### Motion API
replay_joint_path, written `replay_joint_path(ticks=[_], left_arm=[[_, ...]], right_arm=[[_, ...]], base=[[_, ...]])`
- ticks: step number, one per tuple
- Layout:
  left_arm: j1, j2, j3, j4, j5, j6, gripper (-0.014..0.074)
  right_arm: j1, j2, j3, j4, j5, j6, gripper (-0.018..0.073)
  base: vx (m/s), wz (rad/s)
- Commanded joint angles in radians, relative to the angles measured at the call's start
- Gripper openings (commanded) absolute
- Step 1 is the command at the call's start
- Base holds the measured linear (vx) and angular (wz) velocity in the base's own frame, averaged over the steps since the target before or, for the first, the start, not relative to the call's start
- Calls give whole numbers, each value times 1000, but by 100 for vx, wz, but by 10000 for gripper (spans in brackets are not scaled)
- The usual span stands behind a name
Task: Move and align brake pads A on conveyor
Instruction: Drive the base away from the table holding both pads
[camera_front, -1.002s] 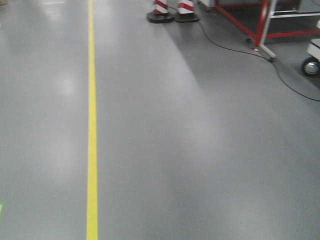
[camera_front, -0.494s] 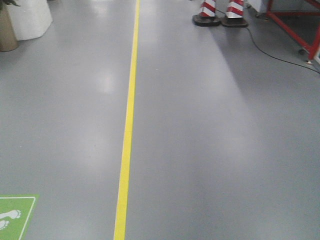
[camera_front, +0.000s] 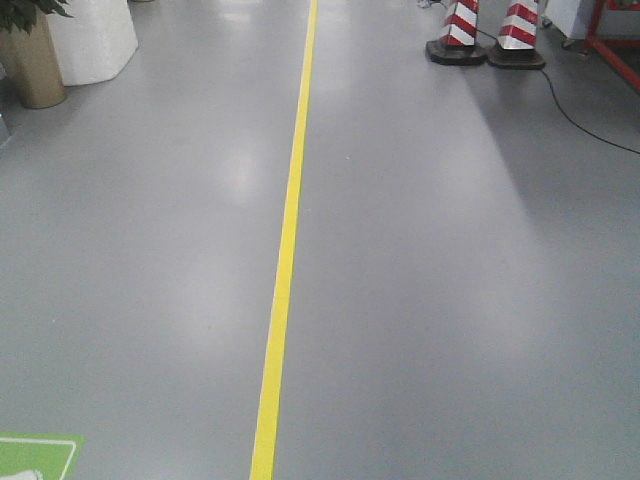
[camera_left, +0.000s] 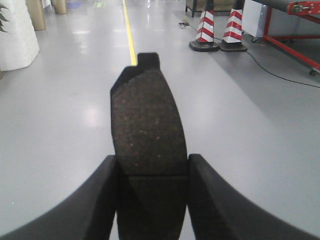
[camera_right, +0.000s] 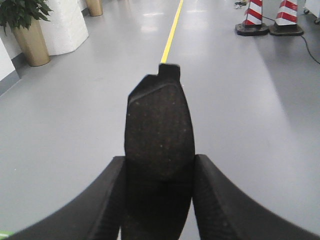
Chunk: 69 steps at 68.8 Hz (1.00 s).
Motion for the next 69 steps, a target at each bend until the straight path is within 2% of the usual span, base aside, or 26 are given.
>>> replay_joint_path(ticks=[1, 30, 69], left_arm=[[-4, 5, -28, -10, -103, -7, -6], [-4, 5, -28, -10, -103, -7, -6], [-4, 5, -28, -10, -103, -7, -6]], right_arm=[[0, 6, -31, -5, -95, -7, -7], [0, 6, -31, -5, -95, -7, -7], [0, 6, -31, -5, -95, -7, -7]], base=[[50, 14], [56, 9], [64, -9]])
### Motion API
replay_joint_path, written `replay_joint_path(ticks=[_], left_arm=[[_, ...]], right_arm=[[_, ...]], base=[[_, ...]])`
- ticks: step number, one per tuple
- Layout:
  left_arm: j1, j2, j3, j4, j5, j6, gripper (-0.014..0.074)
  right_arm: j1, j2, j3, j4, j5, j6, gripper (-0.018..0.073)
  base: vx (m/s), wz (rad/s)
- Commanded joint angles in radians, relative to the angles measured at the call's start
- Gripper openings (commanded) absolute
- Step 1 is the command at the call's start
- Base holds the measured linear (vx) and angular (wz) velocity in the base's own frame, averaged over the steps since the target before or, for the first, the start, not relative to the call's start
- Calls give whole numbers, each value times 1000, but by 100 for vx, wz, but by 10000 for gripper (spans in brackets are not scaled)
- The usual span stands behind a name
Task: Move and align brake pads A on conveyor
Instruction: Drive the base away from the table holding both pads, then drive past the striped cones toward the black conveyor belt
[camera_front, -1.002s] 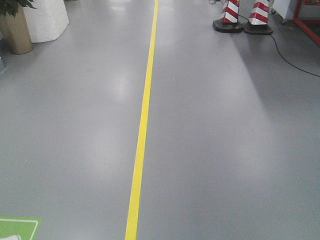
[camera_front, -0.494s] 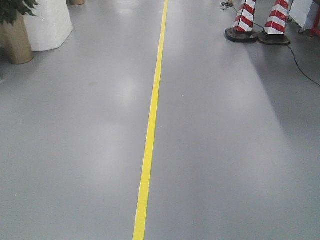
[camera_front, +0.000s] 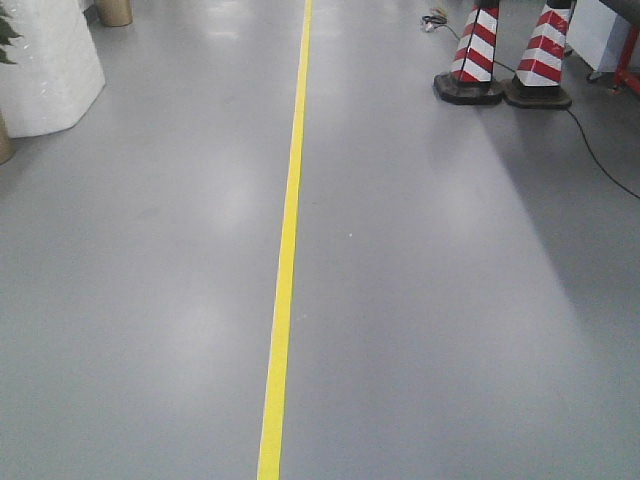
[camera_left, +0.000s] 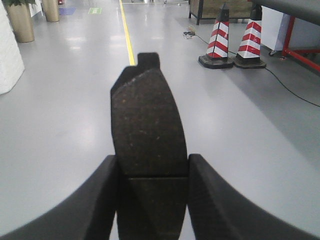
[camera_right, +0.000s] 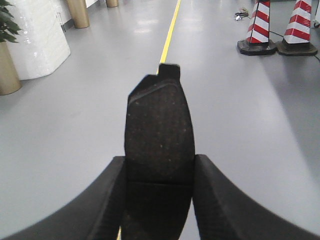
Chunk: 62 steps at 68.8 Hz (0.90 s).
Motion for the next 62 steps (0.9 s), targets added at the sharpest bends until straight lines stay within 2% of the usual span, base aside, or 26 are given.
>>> replay_joint_path(ticks=[1, 62], left_arm=[[-4, 5, -28, -10, -102, -7, -6], [-4, 5, -28, -10, -102, -7, -6]], right_arm=[[0, 6, -31, -6, -96, -7, -7], [0, 6, -31, -6, -95, -7, -7]], base=[[69, -7], [72, -2]])
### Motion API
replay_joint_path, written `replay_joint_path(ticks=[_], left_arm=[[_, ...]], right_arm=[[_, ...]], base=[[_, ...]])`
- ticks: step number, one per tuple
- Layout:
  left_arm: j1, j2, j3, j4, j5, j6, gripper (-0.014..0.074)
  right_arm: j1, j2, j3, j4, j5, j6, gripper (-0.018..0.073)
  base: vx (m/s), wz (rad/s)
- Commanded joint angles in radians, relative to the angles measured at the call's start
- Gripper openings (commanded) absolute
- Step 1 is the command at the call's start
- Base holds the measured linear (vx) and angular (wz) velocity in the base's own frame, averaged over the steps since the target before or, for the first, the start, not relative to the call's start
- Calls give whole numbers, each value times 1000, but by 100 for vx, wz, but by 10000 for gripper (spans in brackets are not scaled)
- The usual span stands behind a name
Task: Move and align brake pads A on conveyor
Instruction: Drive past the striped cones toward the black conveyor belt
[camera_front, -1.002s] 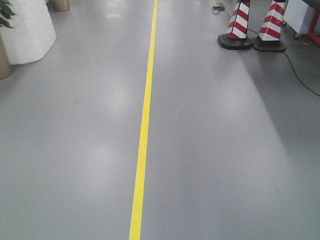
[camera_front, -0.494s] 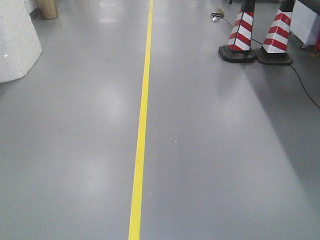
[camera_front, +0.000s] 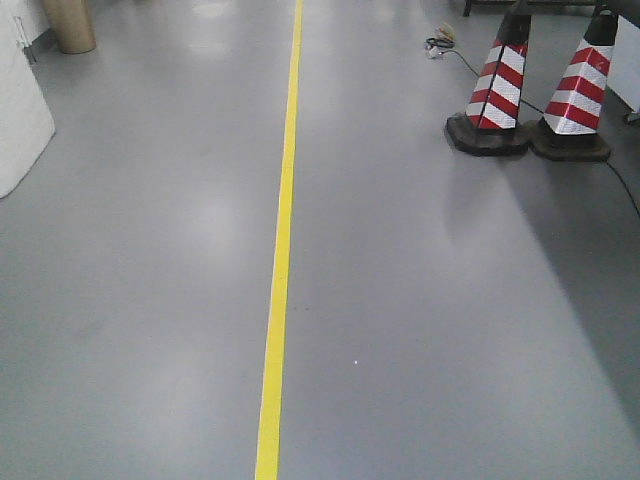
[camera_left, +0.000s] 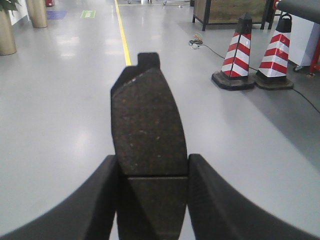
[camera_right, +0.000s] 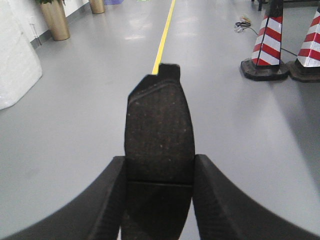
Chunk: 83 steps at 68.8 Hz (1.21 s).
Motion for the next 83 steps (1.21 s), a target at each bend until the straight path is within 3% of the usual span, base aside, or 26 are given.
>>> replay_joint_path(ticks=[1, 83], left_arm=[[-4, 5, -28, -10, -102, -7, -6], [-4, 4, -28, -10, -101, -7, -6]], right_arm=[[0, 7, -31, -6, -95, -7, -7], [0, 7, -31, -6, -94, -7, -7]], base=[[74, -7], [75, -2]])
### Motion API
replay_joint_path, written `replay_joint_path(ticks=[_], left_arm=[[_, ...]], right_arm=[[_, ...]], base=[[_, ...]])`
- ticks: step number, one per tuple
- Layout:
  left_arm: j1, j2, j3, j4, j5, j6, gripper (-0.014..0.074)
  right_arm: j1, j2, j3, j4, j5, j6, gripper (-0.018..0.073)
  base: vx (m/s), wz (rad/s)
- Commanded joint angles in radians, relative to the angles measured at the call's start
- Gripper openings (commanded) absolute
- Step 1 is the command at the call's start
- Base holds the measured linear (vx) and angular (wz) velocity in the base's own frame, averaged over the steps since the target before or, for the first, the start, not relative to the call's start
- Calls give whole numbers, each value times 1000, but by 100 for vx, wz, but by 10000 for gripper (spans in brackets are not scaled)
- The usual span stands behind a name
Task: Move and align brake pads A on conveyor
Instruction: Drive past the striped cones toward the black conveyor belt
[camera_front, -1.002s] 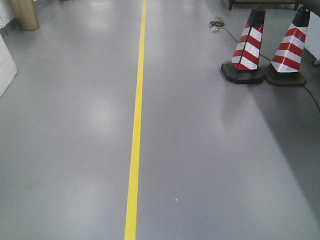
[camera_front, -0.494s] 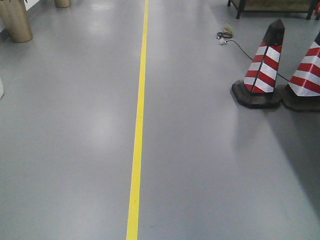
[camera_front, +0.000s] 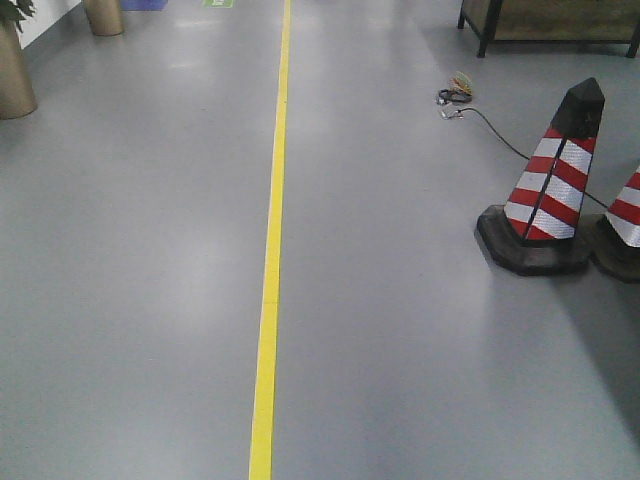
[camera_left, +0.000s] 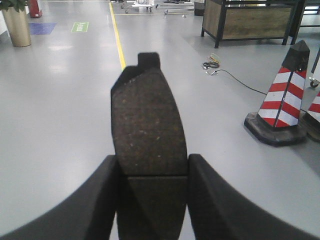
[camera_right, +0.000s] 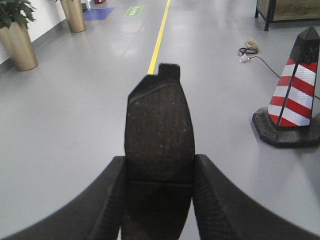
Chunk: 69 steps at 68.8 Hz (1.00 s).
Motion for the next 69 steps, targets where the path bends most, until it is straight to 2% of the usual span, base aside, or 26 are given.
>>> replay_joint_path(ticks=[1, 31, 69], left_arm=[[-4, 4, -28, -10, -102, -7, -6], [-4, 7, -28, -10, -102, -7, -6], [-4, 7, -28, -10, -102, -7, -6]], right_arm=[[0, 7, -32, -5, -94, -7, -7], [0, 7, -32, -5, -96, -7, -7], [0, 7, -32, -5, -96, -7, -7]], base=[[71, -15], [68, -13], [64, 5]])
